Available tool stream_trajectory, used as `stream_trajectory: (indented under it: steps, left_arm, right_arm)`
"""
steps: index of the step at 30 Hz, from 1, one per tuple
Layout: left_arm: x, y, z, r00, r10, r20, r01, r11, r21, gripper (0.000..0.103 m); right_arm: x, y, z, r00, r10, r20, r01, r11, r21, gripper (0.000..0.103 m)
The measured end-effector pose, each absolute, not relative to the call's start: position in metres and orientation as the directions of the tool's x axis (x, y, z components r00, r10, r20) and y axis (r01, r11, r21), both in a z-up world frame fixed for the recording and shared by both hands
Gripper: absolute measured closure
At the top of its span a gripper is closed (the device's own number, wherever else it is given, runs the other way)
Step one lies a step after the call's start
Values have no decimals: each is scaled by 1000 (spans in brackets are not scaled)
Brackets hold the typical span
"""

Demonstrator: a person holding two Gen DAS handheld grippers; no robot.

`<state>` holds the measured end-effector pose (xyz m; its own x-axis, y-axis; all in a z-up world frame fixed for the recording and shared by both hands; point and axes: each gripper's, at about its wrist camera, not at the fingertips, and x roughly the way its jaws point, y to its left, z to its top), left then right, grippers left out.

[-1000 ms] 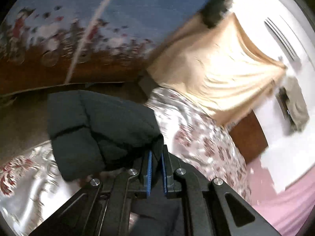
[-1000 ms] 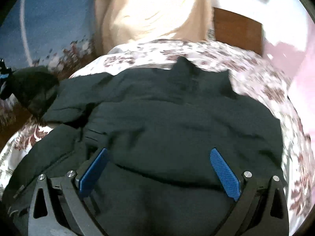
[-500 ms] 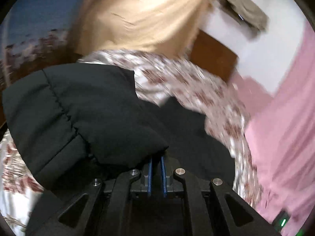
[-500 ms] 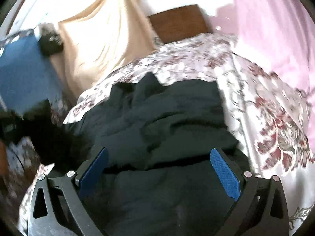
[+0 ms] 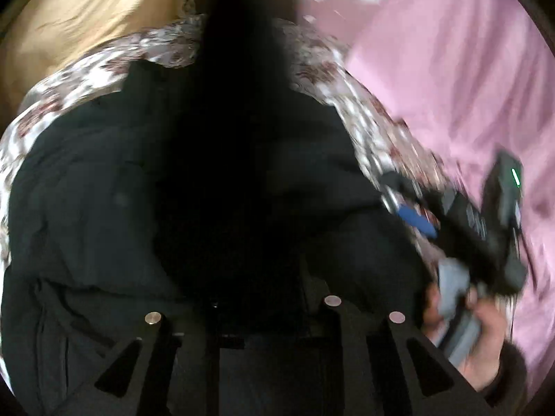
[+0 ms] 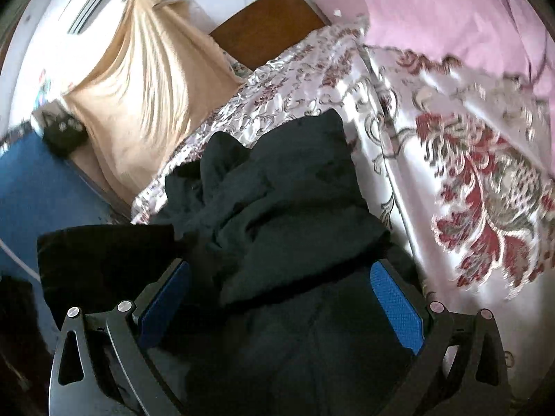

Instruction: Fold large clothes

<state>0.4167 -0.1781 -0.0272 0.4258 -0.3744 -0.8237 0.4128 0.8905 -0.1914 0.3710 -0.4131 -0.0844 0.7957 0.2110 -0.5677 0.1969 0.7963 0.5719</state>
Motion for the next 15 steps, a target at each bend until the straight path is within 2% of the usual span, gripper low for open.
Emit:
stream_trajectory:
  steps: [4, 9, 10, 11, 12, 13, 15]
  left_arm:
    - [389, -188, -22, 423, -346, -838, 511, 854, -95, 83]
    - [384, -163, -18, 458, -331, -825, 408, 903, -135, 83]
    - [386, -152, -17, 483, -301, -822, 343, 929, -139, 78]
    - [388, -139, -17, 504, -268, -821, 274, 951, -142, 60]
    - [394, -127, -18, 522, -241, -818, 212, 966, -149, 45]
    - [396, -110, -17, 553, -213, -805, 135, 977, -165, 25]
    - [398, -74, -11, 624, -159, -765, -26, 974, -224, 23]
  right_arm:
    - [374, -427, -98, 806, 274, -524, 188, 722, 666, 1]
    - [372, -449, -116, 843, 369, -391, 141, 549, 824, 1]
    - [370, -452, -120, 850, 381, -365, 134, 514, 848, 1]
    - [370, -455, -123, 854, 389, -346, 129, 485, 865, 1]
    - [371, -457, -126, 852, 394, -345, 132, 476, 870, 1]
    - [372, -455, -126, 842, 398, -363, 143, 484, 863, 1]
    - [379, -445, -125, 798, 410, -441, 172, 547, 820, 1]
